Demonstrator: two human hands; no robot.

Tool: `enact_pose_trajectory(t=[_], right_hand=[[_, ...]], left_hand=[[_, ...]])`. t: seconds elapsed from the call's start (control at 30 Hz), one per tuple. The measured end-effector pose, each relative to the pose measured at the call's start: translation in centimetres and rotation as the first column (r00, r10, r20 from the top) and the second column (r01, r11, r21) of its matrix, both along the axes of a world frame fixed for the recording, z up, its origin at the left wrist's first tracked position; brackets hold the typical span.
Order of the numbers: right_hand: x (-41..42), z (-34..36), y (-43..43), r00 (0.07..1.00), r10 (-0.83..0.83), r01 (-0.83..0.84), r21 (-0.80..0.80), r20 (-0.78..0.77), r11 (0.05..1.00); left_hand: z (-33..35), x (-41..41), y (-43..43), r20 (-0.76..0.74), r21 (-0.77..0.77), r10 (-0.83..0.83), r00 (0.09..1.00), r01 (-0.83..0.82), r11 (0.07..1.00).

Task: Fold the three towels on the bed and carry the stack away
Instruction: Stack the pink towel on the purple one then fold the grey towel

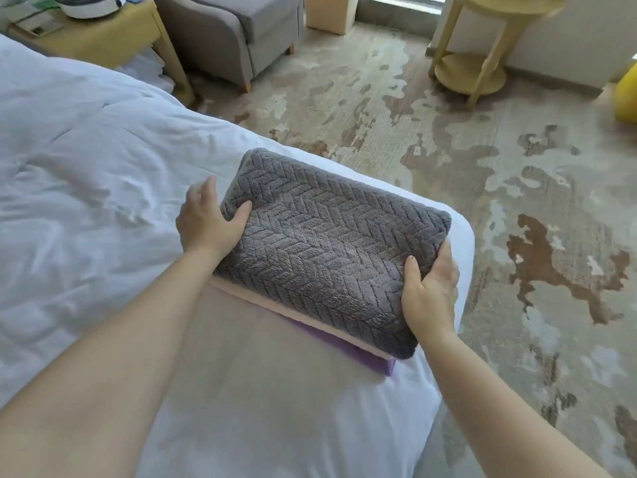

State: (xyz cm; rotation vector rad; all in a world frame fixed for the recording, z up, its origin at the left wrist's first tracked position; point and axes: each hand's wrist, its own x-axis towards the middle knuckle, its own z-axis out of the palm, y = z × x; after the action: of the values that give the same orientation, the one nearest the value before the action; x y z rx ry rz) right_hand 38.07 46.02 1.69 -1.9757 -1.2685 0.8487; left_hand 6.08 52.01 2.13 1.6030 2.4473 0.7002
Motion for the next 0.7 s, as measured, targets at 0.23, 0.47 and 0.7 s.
enact_pose_trajectory(t=[0.23, 0.47, 0.7], right_hand=[[-2.6, 2.0, 2.4, 0.731, 0.304, -0.395, 0.015, 0.611, 0.918], [-3.9, -1.9, 4.3, 0.594, 0.421, -0.485, -0.113, 0.686, 0.867], [-3.9, -5.7, 4.7, 0.614, 0.384, -0.42, -0.126, 0.69, 0.899]], left_hand=[[3.0, 6.0, 2.3, -0.408, -0.17, -0.653, 0.638, 0.65, 0.741], [-2.7, 4.5, 1.8, -0.301, -0.363, -0.624, 0.721, 0.519, 0.774], [-6.8, 4.8, 3.3, -0.365, -0.323, -0.629, 0.686, 0.541, 0.777]])
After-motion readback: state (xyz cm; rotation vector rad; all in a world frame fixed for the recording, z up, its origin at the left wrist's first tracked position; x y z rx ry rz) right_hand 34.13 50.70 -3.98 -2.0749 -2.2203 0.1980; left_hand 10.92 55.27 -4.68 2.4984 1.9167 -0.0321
